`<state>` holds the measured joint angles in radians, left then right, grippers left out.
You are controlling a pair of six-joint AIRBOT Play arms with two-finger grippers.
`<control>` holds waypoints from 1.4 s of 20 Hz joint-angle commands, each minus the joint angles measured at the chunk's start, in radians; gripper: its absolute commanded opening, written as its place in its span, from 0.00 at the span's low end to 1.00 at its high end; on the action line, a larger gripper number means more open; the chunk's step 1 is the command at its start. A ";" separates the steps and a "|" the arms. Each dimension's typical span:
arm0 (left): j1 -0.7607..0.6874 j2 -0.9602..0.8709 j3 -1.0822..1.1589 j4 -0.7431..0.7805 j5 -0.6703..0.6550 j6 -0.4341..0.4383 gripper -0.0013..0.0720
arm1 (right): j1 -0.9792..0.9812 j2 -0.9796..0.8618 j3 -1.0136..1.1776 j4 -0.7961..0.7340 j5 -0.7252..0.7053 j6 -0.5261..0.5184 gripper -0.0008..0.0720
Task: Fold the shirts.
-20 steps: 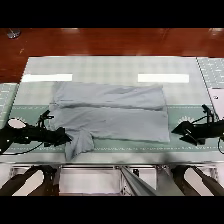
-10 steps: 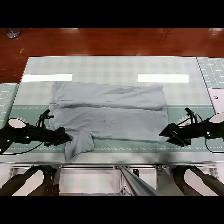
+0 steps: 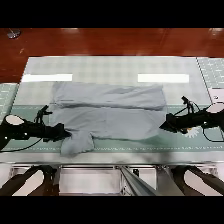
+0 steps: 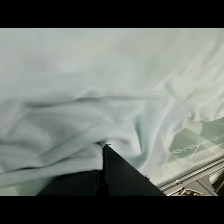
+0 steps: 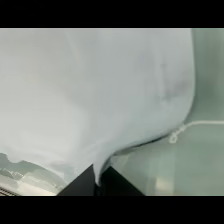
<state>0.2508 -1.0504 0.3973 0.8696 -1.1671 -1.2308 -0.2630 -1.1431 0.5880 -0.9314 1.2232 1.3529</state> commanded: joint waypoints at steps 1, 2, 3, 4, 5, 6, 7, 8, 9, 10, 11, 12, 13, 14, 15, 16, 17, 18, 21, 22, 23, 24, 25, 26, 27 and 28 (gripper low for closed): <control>0.002 -0.001 0.105 -0.011 -0.011 0.000 0.04 | 0.005 -0.003 0.103 0.009 0.062 -0.011 0.04; 0.010 -0.006 0.142 -0.015 0.023 -0.003 0.04 | 0.010 -0.003 0.138 0.019 0.074 -0.012 0.04; 0.022 -0.022 0.180 -0.032 0.046 -0.004 0.04 | 0.017 -0.003 0.174 0.016 0.066 -0.012 0.04; 0.029 -0.049 0.221 -0.056 0.049 -0.003 0.04 | 0.018 -0.003 0.203 0.017 0.039 -0.011 0.04; 0.029 -0.084 0.268 -0.077 0.046 -0.003 0.04 | 0.018 -0.003 0.232 0.015 0.002 0.001 0.04; 0.028 -0.119 0.312 -0.092 0.050 -0.003 0.04 | 0.018 -0.008 0.259 0.011 -0.033 0.011 0.04; 0.028 -0.159 0.360 -0.103 0.053 -0.004 0.04 | 0.018 -0.028 0.292 0.012 -0.055 0.021 0.04; 0.028 -0.196 0.407 -0.112 0.058 -0.011 0.04 | 0.018 -0.057 0.325 0.017 -0.063 0.024 0.04; 0.028 -0.238 0.460 -0.112 0.068 -0.032 0.04 | 0.018 -0.097 0.361 0.035 -0.063 0.024 0.04; 0.028 -0.275 0.510 -0.112 0.083 -0.050 0.04 | 0.018 -0.137 0.392 0.055 -0.065 0.023 0.04; 0.026 -0.313 0.560 -0.112 0.118 -0.075 0.04 | 0.018 -0.181 0.423 0.069 -0.070 0.023 0.04; 0.020 -0.343 0.603 -0.116 0.148 -0.091 0.04 | 0.018 -0.222 0.450 0.070 -0.076 0.023 0.04; 0.011 -0.375 0.645 -0.115 0.170 -0.091 0.04 | 0.018 -0.265 0.478 0.072 -0.079 0.024 0.04; 0.003 -0.412 0.688 -0.115 0.181 -0.091 0.04 | 0.018 -0.304 0.504 0.085 -0.082 0.024 0.04; -0.003 -0.448 0.725 -0.115 0.181 -0.092 0.04 | 0.018 -0.343 0.531 0.103 -0.087 0.023 0.04; -0.006 -0.484 0.758 -0.116 0.180 -0.092 0.04 | 0.023 -0.378 0.554 0.122 -0.095 0.022 0.04; -0.012 -0.521 0.790 -0.117 0.177 -0.095 0.04 | 0.029 -0.412 0.580 0.123 -0.104 0.023 0.04; -0.020 -0.552 0.811 -0.118 0.172 -0.095 0.04 | 0.035 -0.442 0.600 0.122 -0.111 0.023 0.04; -0.052 -0.621 0.850 -0.122 0.174 -0.098 0.04 | 0.054 -0.524 0.649 0.149 -0.134 0.024 0.04; -0.061 -0.631 0.853 -0.122 0.183 -0.098 0.04 | 0.056 -0.546 0.664 0.161 -0.142 0.024 0.04; -0.067 -0.635 0.854 -0.122 0.189 -0.098 0.05 | 0.058 -0.561 0.675 0.185 -0.149 0.025 0.04; -0.068 -0.635 0.859 -0.122 0.188 -0.098 0.21 | 0.052 -0.570 0.687 0.205 -0.151 0.025 0.28; -0.060 -0.634 0.877 -0.120 0.158 -0.098 0.73 | 0.041 -0.570 0.703 0.213 -0.143 0.020 0.78; -0.039 -0.635 0.911 -0.101 0.093 -0.094 0.98 | 0.018 -0.568 0.734 0.209 -0.109 0.006 0.86; -0.010 -0.634 0.956 -0.051 0.004 -0.087 0.98 | -0.012 -0.568 0.769 0.200 -0.061 0.000 0.86; 0.027 -0.634 1.007 0.029 -0.100 -0.103 0.98 | -0.048 -0.567 0.797 0.187 -0.008 -0.007 0.86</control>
<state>0.2272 -1.6756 1.3151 0.7845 -1.0794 -1.3277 -0.2546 -1.6966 1.3148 -0.7452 1.1213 1.3647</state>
